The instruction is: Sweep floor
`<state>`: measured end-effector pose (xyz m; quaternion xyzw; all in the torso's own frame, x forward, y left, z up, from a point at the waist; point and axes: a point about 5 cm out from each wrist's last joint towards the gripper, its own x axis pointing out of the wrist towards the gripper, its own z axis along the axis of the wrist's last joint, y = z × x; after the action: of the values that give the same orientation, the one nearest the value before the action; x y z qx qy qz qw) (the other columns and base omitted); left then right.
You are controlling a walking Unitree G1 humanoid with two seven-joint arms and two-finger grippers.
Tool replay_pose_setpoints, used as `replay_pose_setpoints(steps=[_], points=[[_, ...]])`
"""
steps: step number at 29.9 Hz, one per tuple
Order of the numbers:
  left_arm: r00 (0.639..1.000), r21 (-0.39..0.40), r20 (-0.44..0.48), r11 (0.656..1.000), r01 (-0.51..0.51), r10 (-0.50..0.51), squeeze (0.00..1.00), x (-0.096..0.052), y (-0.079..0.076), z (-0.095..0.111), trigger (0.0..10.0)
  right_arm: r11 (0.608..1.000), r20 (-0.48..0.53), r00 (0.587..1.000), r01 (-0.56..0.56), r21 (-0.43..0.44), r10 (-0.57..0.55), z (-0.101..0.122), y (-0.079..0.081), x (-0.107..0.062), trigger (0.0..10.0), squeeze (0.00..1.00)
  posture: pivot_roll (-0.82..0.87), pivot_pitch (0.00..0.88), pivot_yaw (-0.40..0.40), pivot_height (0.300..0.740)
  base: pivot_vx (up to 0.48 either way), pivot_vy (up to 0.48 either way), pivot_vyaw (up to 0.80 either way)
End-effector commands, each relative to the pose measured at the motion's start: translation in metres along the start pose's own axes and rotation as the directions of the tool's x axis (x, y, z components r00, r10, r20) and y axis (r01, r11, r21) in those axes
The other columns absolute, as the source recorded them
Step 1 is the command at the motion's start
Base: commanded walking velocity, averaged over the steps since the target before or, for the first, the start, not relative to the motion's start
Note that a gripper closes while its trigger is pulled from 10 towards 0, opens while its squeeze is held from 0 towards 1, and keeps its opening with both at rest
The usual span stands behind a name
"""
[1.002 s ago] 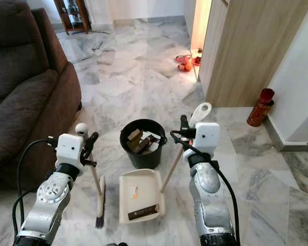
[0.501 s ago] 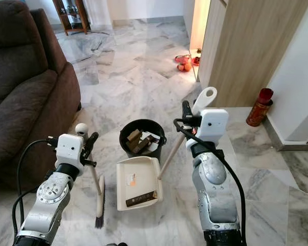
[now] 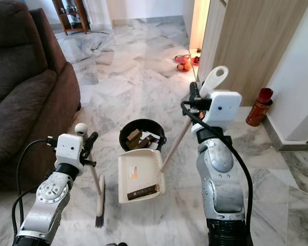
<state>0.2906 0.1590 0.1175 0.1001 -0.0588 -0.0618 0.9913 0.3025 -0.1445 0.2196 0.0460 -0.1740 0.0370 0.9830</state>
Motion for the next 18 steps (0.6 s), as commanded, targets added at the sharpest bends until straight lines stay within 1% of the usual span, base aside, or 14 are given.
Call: replay_pose_setpoints(steps=[1, 9, 13, 18], points=[[0.999, 0.022, 0.042, 0.999, -0.026, 0.025, 0.00, 0.0010, 0.0079, 0.0072, 10.0, 0.999, 0.108, 0.994, -0.026, 0.032, 0.023, 0.0257, 0.0076, 0.0047, 10.0, 0.00, 0.11, 0.077, 0.067, 0.740, 0.000, 0.000, 0.00], [0.998, 0.025, 0.054, 0.999, -0.041, 0.039, 0.00, 0.0004, 0.0097, 0.0084, 10.0, 0.999, 0.141, 0.990, -0.008, 0.045, 0.001, 0.0352, 0.0076, 0.0084, 10.0, 0.00, 0.11, 0.073, 0.066, 0.740, 0.000, 0.000, 0.00], [0.997, 0.027, 0.057, 0.998, -0.048, 0.046, 0.00, 0.0001, 0.0104, 0.0085, 10.0, 0.999, 0.137, 0.990, -0.015, 0.031, 0.011, 0.0336, 0.0099, 0.0088, 10.0, 0.00, 0.11, 0.069, 0.065, 0.740, 0.000, 0.000, 0.00], [0.997, 0.028, 0.062, 0.998, -0.057, 0.055, 0.00, 0.0001, 0.0110, 0.0091, 10.0, 0.999, 0.129, 0.992, -0.020, 0.034, 0.015, 0.0324, 0.0110, 0.0085, 10.0, 0.00, 0.11, 0.068, 0.063, 0.740, 0.278, 0.000, 0.00]])
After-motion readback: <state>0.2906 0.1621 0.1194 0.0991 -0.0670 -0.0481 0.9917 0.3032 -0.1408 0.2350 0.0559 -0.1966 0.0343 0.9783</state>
